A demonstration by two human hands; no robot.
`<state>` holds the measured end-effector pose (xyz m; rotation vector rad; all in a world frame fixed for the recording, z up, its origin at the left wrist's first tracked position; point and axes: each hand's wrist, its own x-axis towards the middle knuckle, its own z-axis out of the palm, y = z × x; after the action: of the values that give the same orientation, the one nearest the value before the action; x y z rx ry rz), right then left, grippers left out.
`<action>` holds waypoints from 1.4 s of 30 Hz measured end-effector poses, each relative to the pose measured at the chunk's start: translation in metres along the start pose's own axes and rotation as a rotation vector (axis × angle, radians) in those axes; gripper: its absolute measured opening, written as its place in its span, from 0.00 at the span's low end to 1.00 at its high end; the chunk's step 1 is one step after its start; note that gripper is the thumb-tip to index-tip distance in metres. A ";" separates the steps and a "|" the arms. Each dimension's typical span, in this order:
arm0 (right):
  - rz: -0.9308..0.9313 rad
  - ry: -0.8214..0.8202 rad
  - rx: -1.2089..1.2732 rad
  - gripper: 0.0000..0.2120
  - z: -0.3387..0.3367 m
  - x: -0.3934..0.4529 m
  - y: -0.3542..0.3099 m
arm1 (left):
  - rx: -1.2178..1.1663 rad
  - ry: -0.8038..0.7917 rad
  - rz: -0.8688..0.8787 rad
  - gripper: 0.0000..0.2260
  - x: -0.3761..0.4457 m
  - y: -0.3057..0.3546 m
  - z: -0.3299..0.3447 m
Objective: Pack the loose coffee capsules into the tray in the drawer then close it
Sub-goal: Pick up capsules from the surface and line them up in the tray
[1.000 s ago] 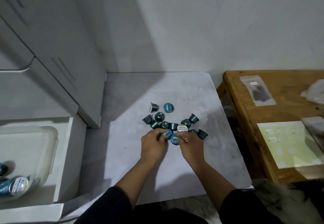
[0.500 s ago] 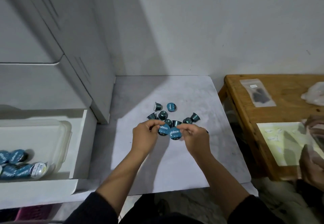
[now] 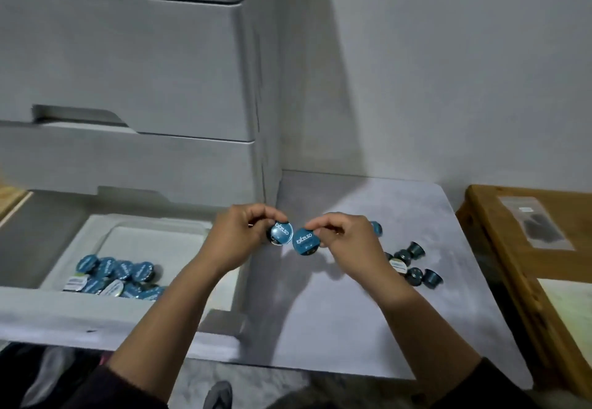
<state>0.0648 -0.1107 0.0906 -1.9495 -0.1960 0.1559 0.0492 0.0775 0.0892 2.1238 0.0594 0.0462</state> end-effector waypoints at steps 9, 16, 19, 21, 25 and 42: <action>-0.016 -0.286 -0.130 0.09 0.142 0.039 -0.049 | 0.229 -0.075 -0.035 0.13 0.002 -0.094 -0.134; 0.067 -0.362 -0.240 0.09 0.222 0.066 -0.039 | 0.322 -0.336 -0.065 0.08 0.023 -0.164 -0.172; 0.141 -0.347 -0.315 0.10 0.241 0.068 -0.031 | 0.309 -0.406 -0.102 0.09 0.031 -0.187 -0.173; 0.170 -0.333 -0.368 0.10 0.248 0.069 -0.027 | 0.301 -0.448 -0.111 0.11 0.036 -0.197 -0.171; 0.206 -0.337 -0.464 0.10 0.257 0.073 -0.019 | 0.333 -0.539 -0.089 0.14 0.042 -0.207 -0.168; 0.172 -0.439 -0.712 0.14 0.279 0.075 -0.011 | 0.414 -0.662 -0.017 0.10 0.041 -0.212 -0.160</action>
<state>0.0809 0.1612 -0.0050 -2.6202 -0.4137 0.7090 0.0758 0.3270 -0.0062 2.4418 -0.3304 -0.7312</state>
